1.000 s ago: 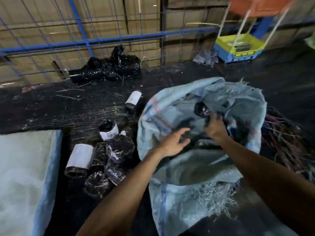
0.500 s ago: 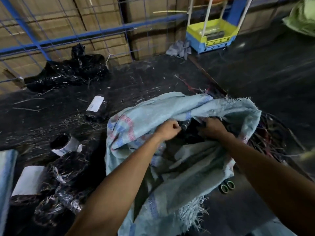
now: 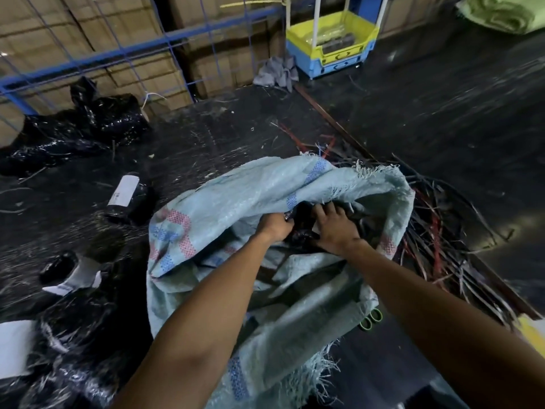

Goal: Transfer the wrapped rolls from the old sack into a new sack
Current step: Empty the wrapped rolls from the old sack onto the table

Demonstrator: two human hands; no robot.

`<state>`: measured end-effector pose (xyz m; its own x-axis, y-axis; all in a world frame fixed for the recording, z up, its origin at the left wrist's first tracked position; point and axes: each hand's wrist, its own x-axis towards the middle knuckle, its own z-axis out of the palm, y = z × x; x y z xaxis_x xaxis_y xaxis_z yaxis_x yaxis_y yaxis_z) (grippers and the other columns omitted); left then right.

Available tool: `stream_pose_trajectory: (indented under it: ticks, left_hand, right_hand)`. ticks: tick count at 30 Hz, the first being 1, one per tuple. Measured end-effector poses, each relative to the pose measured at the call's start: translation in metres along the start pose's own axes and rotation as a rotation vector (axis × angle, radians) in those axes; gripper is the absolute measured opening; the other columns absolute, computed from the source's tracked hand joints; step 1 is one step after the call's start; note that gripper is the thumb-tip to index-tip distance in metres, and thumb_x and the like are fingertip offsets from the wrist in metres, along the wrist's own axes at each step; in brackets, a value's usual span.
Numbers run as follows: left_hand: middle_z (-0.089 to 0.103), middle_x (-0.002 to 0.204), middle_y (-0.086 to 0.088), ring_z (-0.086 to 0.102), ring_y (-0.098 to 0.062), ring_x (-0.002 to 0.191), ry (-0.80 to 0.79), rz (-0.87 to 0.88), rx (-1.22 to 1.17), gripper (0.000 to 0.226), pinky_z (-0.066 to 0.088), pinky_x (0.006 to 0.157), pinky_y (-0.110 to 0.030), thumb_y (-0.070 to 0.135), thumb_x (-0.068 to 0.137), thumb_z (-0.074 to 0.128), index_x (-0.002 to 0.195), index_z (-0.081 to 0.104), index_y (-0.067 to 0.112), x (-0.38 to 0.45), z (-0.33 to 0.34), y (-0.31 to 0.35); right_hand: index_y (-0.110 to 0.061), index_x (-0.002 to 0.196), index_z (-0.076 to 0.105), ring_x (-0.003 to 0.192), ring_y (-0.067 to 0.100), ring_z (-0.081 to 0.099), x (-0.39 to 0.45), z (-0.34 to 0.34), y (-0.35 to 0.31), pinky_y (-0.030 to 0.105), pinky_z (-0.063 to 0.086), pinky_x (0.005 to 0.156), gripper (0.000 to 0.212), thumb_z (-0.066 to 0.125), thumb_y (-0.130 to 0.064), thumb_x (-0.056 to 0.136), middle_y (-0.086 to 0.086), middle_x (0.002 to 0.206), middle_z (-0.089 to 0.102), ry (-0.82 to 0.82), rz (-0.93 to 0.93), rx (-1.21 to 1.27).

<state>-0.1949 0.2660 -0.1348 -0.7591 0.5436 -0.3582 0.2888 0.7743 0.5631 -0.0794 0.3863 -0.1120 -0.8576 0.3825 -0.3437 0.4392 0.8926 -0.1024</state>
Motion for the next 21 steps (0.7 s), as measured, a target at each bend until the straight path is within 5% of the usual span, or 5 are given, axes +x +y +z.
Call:
stream_pose_trajectory:
  ticks: [8, 11, 15, 18, 21]
  left_hand:
    - [0.059, 0.125, 0.004, 0.059, -0.023, 0.115, -0.092, -0.003, 0.014, 0.055, 0.050, 0.097, -0.039, 0.047, 0.081, 0.055, 0.134, 0.049, 0.031, -0.061, -0.067, -0.014]
    - [0.057, 0.125, 0.002, 0.065, -0.023, 0.105, -0.116, -0.034, -0.087, 0.060, 0.056, 0.089, -0.042, 0.038, 0.089, 0.055, 0.144, 0.035, 0.033, -0.088, -0.094, -0.026]
    - [0.058, 0.127, 0.000, 0.058, -0.017, 0.109, -0.097, -0.100, -0.319, 0.053, 0.058, 0.085, -0.039, 0.035, 0.087, 0.056, 0.139, 0.046, 0.038, -0.124, -0.141, -0.061]
    - [0.062, 0.123, 0.003, 0.060, -0.013, 0.107, -0.209, -0.067, -0.517, 0.047, 0.058, 0.070, -0.033, 0.025, 0.081, 0.056, 0.125, 0.060, 0.040, -0.161, -0.178, -0.101]
    - [0.069, 0.106, -0.002, 0.065, -0.012, 0.082, -0.244, -0.049, -0.974, 0.047, 0.055, 0.072, -0.031, 0.004, 0.082, 0.053, 0.114, 0.072, 0.032, -0.212, -0.208, -0.154]
  right_hand:
    - [-0.012, 0.139, 0.043, 0.121, 0.041, 0.051, -0.006, -0.038, -0.027, 0.044, 0.047, 0.092, 0.041, 0.036, -0.026, 0.101, 0.018, 0.138, 0.047, 0.263, 0.063, 0.057]
    - [-0.016, 0.140, 0.045, 0.124, 0.041, 0.050, -0.005, -0.060, -0.041, 0.047, 0.042, 0.100, 0.044, 0.040, -0.029, 0.098, 0.016, 0.141, 0.047, 0.169, 0.104, 0.239]
    - [-0.021, 0.145, 0.045, 0.131, 0.030, 0.046, -0.005, -0.087, -0.082, 0.038, 0.039, 0.108, 0.052, 0.042, -0.026, 0.093, 0.010, 0.152, 0.041, -0.034, 0.073, 0.455]
    - [-0.018, 0.124, 0.059, 0.089, 0.017, 0.055, -0.026, -0.103, -0.120, 0.029, 0.045, 0.073, 0.031, 0.041, -0.024, 0.100, 0.008, 0.119, 0.060, -0.147, 0.054, 0.582]
    - [-0.019, 0.093, 0.062, 0.081, 0.016, 0.059, -0.051, -0.109, -0.156, 0.029, 0.047, 0.070, 0.023, 0.042, -0.024, 0.102, 0.001, 0.089, 0.069, -0.254, 0.023, 0.852]
